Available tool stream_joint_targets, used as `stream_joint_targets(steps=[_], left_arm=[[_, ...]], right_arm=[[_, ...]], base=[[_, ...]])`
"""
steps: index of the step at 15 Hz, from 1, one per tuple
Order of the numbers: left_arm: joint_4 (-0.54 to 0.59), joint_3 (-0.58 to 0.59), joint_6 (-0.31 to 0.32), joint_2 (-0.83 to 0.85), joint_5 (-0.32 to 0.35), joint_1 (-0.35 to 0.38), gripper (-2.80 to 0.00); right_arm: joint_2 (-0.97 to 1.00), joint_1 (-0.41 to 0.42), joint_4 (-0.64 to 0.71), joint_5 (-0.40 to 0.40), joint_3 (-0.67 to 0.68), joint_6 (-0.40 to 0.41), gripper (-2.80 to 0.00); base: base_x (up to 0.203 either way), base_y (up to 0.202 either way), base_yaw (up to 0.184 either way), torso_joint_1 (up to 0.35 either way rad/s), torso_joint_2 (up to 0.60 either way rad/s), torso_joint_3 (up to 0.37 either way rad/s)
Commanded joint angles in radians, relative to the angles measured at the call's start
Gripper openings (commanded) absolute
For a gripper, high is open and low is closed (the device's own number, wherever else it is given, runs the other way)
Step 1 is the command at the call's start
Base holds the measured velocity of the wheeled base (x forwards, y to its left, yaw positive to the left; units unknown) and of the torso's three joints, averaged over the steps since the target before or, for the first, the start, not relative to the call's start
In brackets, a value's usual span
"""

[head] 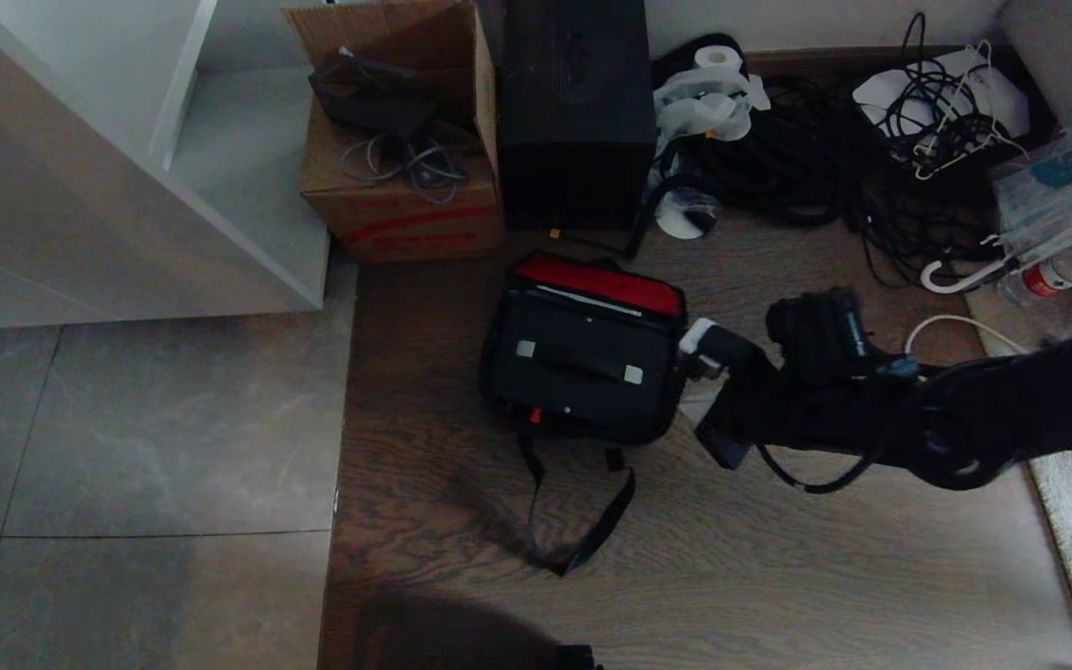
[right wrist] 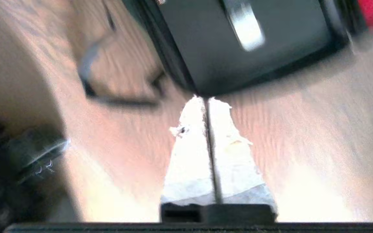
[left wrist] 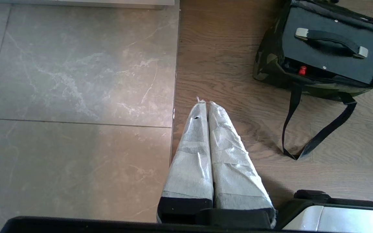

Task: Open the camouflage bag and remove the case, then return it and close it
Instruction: Close the top of the storage box

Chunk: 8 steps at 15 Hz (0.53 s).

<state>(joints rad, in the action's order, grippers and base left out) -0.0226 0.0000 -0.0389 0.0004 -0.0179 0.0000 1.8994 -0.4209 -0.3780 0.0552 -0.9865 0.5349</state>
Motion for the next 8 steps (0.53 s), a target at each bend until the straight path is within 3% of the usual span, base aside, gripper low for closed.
stream_joint_targets(steps=[1, 4, 8], left_arm=[[0.000, 0.009, -0.001, 0.000, -0.001, 0.000, -2.80], [0.001, 0.009, -0.001, 0.000, -0.001, 0.000, -2.80], [0.001, 0.009, -0.001, 0.000, -0.001, 0.000, -2.80]], right_arm=[[-0.190, 0.031, 0.111, -0.033, 0.082, -0.023, -2.80], [-0.346, 0.050, 0.235, -0.070, 0.152, -0.105, -2.80], [-0.564, 0.054, 0.281, -0.116, 0.306, -0.268, -2.80]], base=[[0.000, 0.000, 0.000, 0.000, 0.00, 0.000], [0.000, 0.000, 0.000, 0.000, 0.00, 0.000], [0.000, 0.000, 0.000, 0.000, 0.00, 0.000]])
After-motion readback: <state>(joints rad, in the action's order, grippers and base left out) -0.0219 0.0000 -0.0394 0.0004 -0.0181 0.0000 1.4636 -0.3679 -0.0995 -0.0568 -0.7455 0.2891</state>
